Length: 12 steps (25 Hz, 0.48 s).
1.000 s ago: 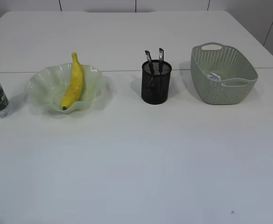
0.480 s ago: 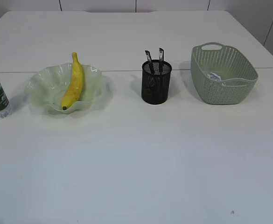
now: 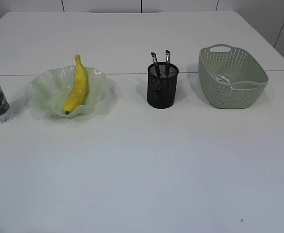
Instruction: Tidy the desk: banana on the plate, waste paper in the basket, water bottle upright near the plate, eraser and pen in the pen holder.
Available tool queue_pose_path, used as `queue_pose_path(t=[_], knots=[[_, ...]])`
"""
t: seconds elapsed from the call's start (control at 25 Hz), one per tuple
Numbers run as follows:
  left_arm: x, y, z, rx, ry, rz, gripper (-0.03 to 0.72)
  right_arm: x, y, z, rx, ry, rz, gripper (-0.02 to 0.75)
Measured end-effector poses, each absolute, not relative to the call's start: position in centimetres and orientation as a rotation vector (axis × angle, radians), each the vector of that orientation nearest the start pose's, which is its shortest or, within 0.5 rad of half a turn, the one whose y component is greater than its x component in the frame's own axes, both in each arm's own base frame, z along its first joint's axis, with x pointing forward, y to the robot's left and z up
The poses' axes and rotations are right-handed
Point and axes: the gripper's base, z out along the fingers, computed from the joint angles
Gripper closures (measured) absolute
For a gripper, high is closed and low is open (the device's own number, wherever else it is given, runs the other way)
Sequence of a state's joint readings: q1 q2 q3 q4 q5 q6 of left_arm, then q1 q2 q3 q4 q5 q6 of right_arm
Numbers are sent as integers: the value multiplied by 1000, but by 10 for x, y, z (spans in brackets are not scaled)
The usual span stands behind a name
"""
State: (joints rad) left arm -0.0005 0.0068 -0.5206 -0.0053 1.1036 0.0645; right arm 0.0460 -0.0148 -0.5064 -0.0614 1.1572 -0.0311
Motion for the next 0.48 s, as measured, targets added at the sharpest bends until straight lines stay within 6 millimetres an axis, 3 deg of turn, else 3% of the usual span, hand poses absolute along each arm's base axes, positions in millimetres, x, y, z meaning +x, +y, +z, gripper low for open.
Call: queue_pose_path(t=[0.48], knots=[[-8, 0, 280, 68, 2072, 33, 276, -12, -6, 271, -74, 2117, -65, 505]])
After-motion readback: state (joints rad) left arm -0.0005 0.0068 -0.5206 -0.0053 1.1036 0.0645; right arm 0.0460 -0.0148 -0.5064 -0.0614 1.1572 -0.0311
